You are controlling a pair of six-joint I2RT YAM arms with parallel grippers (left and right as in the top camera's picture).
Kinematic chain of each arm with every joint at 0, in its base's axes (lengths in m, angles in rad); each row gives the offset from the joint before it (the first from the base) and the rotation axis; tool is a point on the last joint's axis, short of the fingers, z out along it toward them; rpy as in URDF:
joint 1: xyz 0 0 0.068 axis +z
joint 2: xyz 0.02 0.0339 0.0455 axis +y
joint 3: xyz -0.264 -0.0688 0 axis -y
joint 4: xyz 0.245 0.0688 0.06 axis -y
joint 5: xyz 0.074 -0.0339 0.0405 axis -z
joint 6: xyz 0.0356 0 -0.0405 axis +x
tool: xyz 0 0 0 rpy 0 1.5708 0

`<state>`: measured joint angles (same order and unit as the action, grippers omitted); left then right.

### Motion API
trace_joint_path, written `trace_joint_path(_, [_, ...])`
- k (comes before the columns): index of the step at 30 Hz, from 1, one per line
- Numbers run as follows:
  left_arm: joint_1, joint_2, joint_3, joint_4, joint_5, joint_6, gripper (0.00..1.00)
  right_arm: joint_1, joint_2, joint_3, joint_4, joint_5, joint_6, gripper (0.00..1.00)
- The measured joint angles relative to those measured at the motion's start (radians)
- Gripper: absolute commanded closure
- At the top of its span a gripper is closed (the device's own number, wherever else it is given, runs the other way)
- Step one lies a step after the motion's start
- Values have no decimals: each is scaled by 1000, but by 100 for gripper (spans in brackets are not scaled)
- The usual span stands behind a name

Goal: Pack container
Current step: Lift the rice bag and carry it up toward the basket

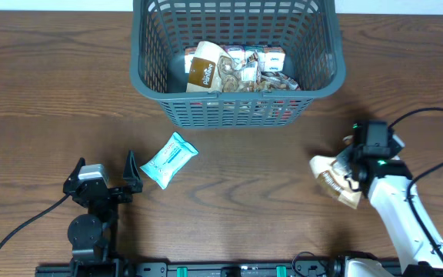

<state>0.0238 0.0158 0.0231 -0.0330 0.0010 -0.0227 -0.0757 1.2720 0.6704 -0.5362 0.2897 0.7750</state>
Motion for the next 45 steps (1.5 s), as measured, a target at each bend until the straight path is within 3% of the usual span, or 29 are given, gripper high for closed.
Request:
trace_joint_path(14, [0, 0, 0, 0, 0, 0, 1, -76, 0, 498, -77, 18, -364, 99])
trace_joint_path(24, [0, 0, 0, 0, 0, 0, 1, -77, 0, 728, -122, -17, -602, 99])
trace_joint_path(34, [0, 0, 0, 0, 0, 0, 1, -77, 0, 888, -125, -352, -864, 99])
trace_joint_path(45, [0, 0, 0, 0, 0, 0, 1, 60, 120, 1102, -134, -595, -938, 99])
